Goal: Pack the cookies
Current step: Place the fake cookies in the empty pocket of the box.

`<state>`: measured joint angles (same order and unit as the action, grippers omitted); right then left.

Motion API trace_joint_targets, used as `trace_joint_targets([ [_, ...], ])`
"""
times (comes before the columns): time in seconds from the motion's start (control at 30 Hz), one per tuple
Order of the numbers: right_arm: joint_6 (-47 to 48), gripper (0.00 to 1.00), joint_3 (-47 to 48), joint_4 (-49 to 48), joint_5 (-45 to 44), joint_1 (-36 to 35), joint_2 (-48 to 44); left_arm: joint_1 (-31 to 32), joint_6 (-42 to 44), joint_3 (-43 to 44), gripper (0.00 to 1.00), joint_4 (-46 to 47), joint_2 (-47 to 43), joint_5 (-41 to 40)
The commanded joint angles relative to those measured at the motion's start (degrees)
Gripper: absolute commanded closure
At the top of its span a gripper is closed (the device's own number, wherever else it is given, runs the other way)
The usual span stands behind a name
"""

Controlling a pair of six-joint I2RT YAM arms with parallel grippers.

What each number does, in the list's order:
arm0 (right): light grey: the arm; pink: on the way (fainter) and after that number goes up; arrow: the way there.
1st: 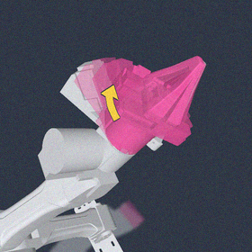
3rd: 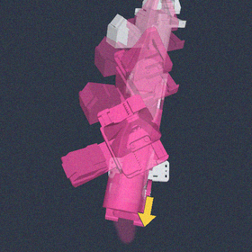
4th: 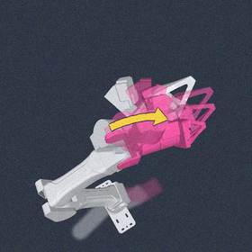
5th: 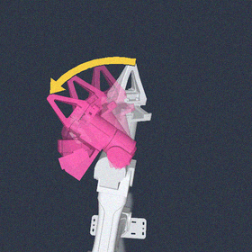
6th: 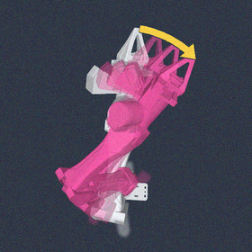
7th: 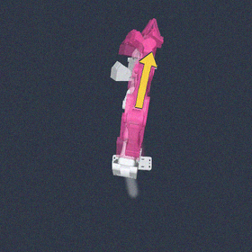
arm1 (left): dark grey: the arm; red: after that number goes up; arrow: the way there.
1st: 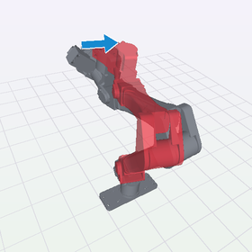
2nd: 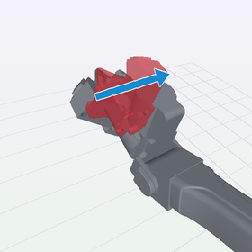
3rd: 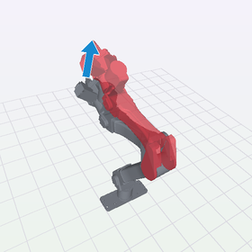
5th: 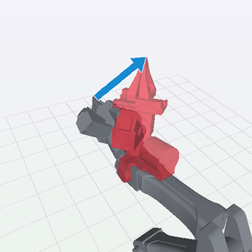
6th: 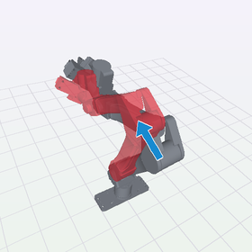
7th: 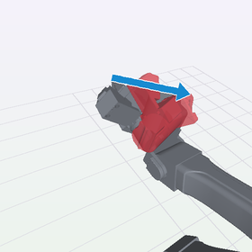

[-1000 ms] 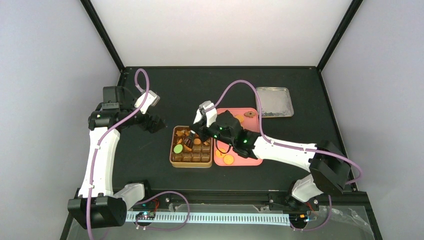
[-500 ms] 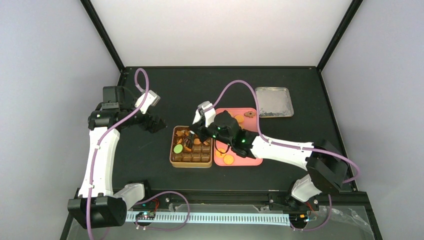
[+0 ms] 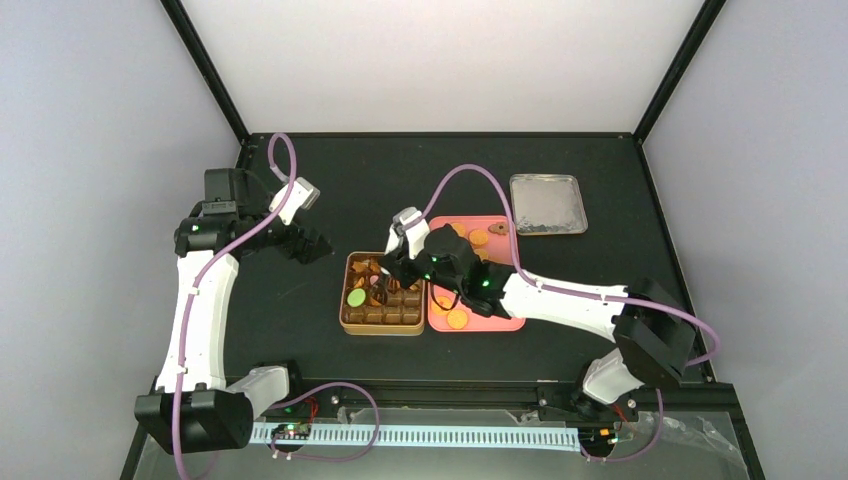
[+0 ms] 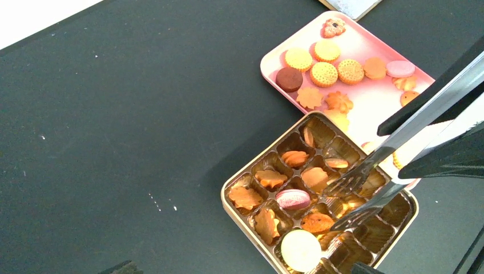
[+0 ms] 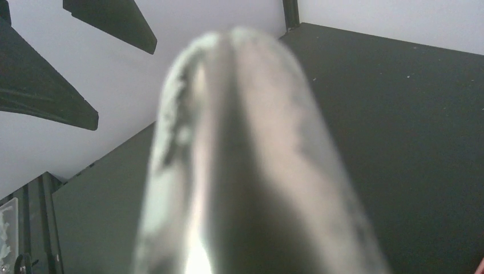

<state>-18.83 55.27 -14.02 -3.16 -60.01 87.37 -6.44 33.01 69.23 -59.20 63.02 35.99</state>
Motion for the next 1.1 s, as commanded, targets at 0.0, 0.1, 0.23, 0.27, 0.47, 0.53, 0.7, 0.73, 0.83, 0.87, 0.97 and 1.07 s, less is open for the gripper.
trace_joint_targets([
  [0.0,2.73,0.66,2.23,0.10,-2.74,-0.27,-3.42,-0.54,0.05,2.39,0.02,-1.42,0.19,1.35],
  [0.1,3.57,0.66,2.38,0.36,-2.82,-0.24,-4.40,-0.52,0.31,2.32,0.02,-1.83,0.03,1.18],
  [0.23,4.60,0.65,3.06,0.98,-1.94,-0.26,-4.84,-0.67,0.64,2.31,0.02,-2.06,0.00,1.06],
  [0.27,4.89,0.65,3.23,1.09,-1.68,-0.23,-4.84,-0.72,0.65,2.31,0.02,-2.05,0.04,1.08],
  [0.47,5.61,0.65,4.97,0.89,1.62,-0.35,-2.97,-1.31,0.91,2.66,0.02,-2.14,0.61,1.16],
  [0.53,4.84,0.64,5.96,0.71,2.64,-0.32,-1.53,-1.64,1.19,2.87,0.02,-2.36,0.80,1.24],
  [0.7,2.55,0.62,6.88,-1.04,3.77,-0.52,1.70,-2.44,1.83,2.94,0.02,-2.91,0.79,1.44],
  [0.73,2.06,0.61,6.95,-1.49,3.94,-0.50,2.16,-2.56,1.94,2.93,0.02,-3.00,0.79,1.45],
  [0.83,0.82,0.58,7.21,-1.99,4.04,-0.64,3.58,-2.81,2.14,2.84,0.02,-3.18,0.74,1.60],
  [0.87,0.41,0.57,7.30,-2.13,3.96,-0.67,4.06,-2.86,2.14,2.84,0.02,-3.19,0.69,1.74],
  [0.97,-0.71,0.56,7.19,-3.02,3.48,-0.77,4.92,-2.91,2.05,2.93,0.02,-3.29,0.61,2.19],
  [1.07,-2.02,0.56,6.97,-4.22,3.79,-0.79,5.71,-3.00,2.18,2.92,0.02,-3.40,0.54,2.19],
])
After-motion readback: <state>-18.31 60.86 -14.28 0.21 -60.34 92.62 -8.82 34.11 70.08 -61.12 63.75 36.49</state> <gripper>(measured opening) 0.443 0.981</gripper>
